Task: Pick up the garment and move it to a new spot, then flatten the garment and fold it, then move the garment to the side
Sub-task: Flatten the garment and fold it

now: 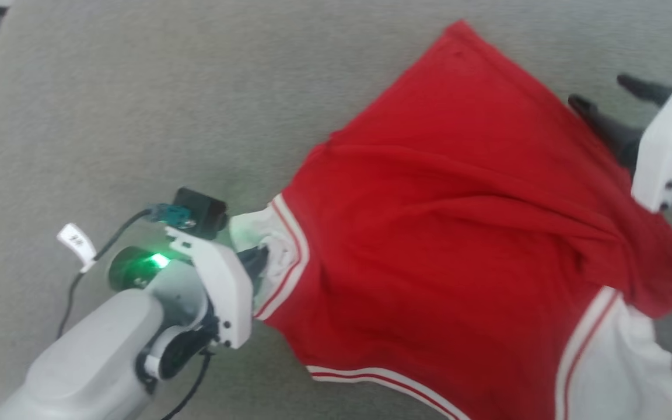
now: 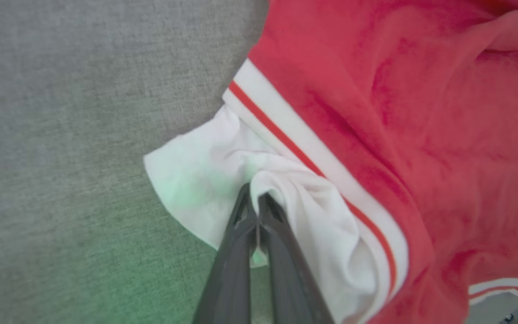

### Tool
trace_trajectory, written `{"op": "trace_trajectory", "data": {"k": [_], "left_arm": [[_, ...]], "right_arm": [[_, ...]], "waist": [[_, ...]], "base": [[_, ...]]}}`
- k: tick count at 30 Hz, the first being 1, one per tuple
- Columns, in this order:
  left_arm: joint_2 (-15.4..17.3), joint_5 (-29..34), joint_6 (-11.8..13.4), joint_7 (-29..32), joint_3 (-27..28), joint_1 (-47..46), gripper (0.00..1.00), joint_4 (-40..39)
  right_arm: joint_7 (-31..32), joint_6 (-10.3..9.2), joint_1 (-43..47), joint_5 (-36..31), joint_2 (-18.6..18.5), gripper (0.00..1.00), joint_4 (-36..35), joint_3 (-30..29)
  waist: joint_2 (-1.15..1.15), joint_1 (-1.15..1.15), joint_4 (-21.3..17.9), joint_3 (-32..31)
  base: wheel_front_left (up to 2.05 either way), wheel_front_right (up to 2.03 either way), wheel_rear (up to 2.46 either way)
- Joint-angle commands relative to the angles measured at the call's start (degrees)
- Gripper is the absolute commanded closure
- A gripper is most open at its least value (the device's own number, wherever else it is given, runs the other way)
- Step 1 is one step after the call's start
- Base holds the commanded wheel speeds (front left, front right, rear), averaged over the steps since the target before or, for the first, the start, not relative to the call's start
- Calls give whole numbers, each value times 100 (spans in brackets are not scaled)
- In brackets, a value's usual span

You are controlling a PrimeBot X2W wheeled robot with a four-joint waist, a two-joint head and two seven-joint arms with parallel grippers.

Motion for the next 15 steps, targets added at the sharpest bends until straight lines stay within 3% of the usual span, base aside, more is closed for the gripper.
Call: {"op": "trace_trajectory", "data": {"k": [1,9,15], "left_arm": [[-82,57,-60,14,-65,-87,100,75],[-709,191,-442,-19,-350,-580,100,532],[-1069,196,-720,-120,-461,-822,100,946]], "right_arm": [[-61,0,-229,19,-34,0,152,99],[-304,0,-1682,167,-295,0,1726,1087],[-151,0,-2499,273,-470,0,2768,2014]], "waist": [[0,0,301,130],[0,0,1103,375],[0,0,1514,526]], "base": [[0,0,0],[0,0,0],[0,0,0]]}}
